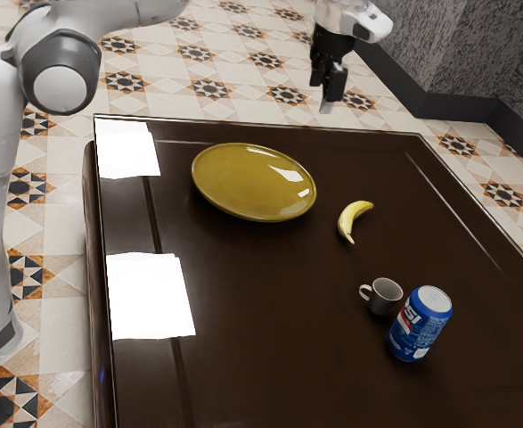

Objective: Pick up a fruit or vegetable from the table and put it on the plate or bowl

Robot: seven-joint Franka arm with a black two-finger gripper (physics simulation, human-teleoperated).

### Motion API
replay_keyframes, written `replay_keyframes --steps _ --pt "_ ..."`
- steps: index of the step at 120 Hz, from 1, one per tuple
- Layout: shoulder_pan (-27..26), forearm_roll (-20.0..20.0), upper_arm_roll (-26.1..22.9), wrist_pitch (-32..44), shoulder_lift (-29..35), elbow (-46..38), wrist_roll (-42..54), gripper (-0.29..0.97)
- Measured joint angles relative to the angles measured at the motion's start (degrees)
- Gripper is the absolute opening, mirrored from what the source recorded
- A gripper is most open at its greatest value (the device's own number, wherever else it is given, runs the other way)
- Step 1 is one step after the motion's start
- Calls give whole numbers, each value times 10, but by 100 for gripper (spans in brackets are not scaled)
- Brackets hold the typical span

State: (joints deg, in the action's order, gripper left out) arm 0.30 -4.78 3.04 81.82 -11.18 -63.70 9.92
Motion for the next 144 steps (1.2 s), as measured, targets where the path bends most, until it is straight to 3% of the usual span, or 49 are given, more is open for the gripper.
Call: replay_keyframes --steps 27,38,72,90,108,144 --pt "-2 -25 -1 3 -21 -8 9 68" --pt "-40 -27 -1 -3 -19 -14 -14 68" --pt "-53 56 77 30 -43 -86 -161 68" --pt "-59 92 88 42 -41 -114 -225 68" --pt "-38 69 84 63 -52 -112 -267 68" --pt "-20 76 84 77 -236 99 -311 68"
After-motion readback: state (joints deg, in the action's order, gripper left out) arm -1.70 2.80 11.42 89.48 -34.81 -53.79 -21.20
